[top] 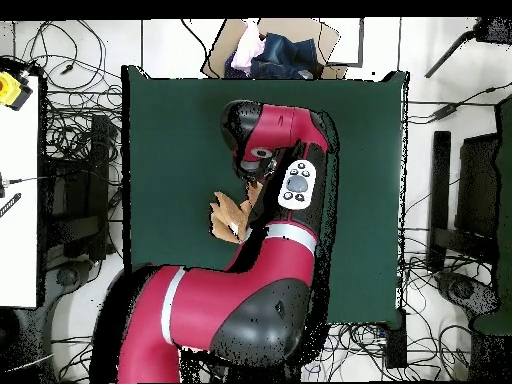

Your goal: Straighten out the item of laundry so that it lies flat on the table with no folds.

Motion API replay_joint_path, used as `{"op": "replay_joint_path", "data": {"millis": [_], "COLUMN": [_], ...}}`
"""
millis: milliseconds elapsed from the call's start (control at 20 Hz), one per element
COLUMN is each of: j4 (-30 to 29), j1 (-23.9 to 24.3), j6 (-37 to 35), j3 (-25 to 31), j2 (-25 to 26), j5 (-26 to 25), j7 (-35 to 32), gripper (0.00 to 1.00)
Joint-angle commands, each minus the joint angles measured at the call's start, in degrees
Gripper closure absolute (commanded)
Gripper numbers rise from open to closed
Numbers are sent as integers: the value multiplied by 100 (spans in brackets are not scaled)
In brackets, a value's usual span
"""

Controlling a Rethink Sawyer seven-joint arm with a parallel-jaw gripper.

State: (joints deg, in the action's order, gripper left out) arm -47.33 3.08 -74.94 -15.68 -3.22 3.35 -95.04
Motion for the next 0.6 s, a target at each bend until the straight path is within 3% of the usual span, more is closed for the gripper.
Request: {"op": "replay_joint_path", "data": {"millis": [50,200,600], "j4": [-49,-119,-253], "j1": [-93,-123,-74], "j6": [-549,-653,234], "j3": [255,261,471], "j2": [98,32,-65], "j5": [-10,4,94], "j7": [-974,-990,-949], "gripper": [0,0,0]}}
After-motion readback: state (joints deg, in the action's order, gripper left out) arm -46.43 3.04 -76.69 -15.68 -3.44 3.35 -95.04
